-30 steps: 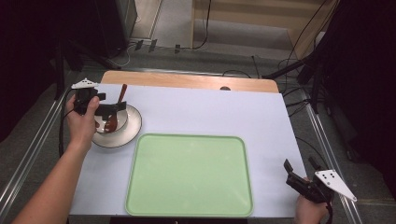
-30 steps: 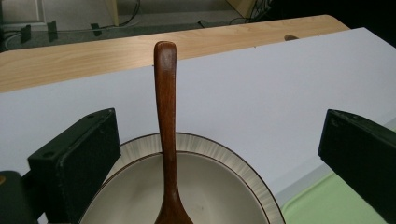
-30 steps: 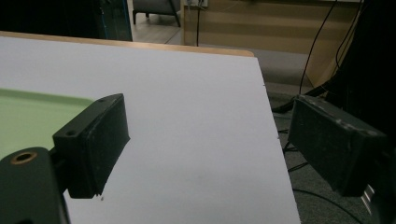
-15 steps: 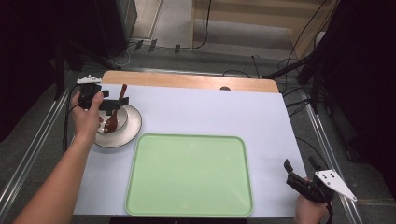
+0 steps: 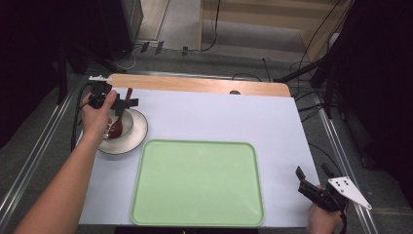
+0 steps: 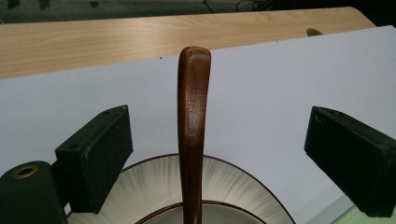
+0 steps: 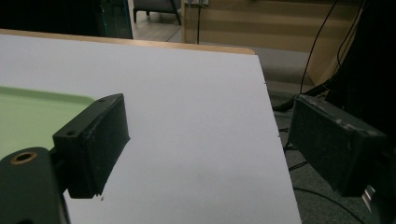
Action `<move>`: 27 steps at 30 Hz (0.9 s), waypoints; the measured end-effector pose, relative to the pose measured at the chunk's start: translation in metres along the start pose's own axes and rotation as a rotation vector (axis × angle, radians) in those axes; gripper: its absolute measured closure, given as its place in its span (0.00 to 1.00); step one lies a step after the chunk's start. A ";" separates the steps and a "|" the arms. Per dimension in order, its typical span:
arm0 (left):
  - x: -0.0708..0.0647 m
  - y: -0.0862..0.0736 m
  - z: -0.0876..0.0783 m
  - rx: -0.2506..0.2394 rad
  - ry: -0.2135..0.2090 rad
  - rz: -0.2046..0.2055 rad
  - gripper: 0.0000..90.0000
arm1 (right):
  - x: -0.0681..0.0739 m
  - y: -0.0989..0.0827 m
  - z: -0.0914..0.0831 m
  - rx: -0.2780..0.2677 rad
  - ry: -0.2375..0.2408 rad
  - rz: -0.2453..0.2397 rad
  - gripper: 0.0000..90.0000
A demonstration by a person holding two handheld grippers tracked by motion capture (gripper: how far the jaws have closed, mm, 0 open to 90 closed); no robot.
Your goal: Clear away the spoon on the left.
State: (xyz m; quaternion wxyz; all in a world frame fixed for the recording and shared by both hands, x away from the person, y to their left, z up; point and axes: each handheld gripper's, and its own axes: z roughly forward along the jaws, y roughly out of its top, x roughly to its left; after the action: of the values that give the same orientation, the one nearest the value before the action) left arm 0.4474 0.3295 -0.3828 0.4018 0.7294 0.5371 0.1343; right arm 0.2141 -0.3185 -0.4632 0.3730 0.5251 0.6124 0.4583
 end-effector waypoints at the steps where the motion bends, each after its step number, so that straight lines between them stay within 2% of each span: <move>1: 0.000 0.000 0.000 0.000 0.000 0.000 0.08 | 0.000 0.000 0.000 0.000 0.000 0.000 0.15; 3: 0.000 0.001 0.001 0.003 0.016 -0.003 0.08 | 0.000 0.000 0.000 0.004 -0.001 -0.003 0.15; 4: 0.001 0.001 0.002 0.000 0.027 -0.013 0.12 | 0.001 0.000 0.001 0.004 -0.003 -0.006 0.15; 6: 0.004 0.000 0.006 0.029 0.030 -0.049 0.16 | 0.001 0.000 0.001 0.005 -0.001 -0.006 0.15; 8: 0.006 0.000 0.008 0.044 0.034 -0.056 0.19 | 0.001 0.000 0.001 0.004 -0.001 -0.006 0.15; 10: 0.008 -0.001 0.009 0.069 0.042 -0.074 0.30 | 0.000 0.000 0.001 0.004 -0.001 -0.005 0.15; 11: 0.009 -0.002 0.010 0.074 0.039 -0.086 0.30 | 0.000 0.000 0.001 0.004 -0.001 -0.005 0.15; 13: 0.012 -0.002 0.010 0.081 0.023 -0.101 0.38 | 0.001 0.000 0.001 0.005 -0.001 -0.004 0.15; 14: 0.013 -0.002 0.009 0.085 -0.003 -0.111 0.46 | 0.001 0.000 0.001 0.005 -0.001 -0.004 0.15; 15: 0.013 -0.002 0.009 0.085 -0.003 -0.111 0.49 | 0.001 0.000 0.001 0.005 -0.001 -0.004 0.15; 19: 0.016 -0.002 0.009 0.093 -0.046 -0.145 0.56 | 0.001 0.000 0.001 0.005 0.000 -0.003 0.15; 27: 0.019 -0.003 0.009 0.129 -0.066 -0.179 0.70 | 0.001 0.000 0.001 0.006 0.000 -0.002 0.15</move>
State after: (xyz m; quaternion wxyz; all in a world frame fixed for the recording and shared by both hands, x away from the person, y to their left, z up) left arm 0.4586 0.3431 -0.3949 0.3821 0.7069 0.5940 0.0389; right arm 0.2149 -0.3177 -0.4640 0.3720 0.5256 0.6144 0.4559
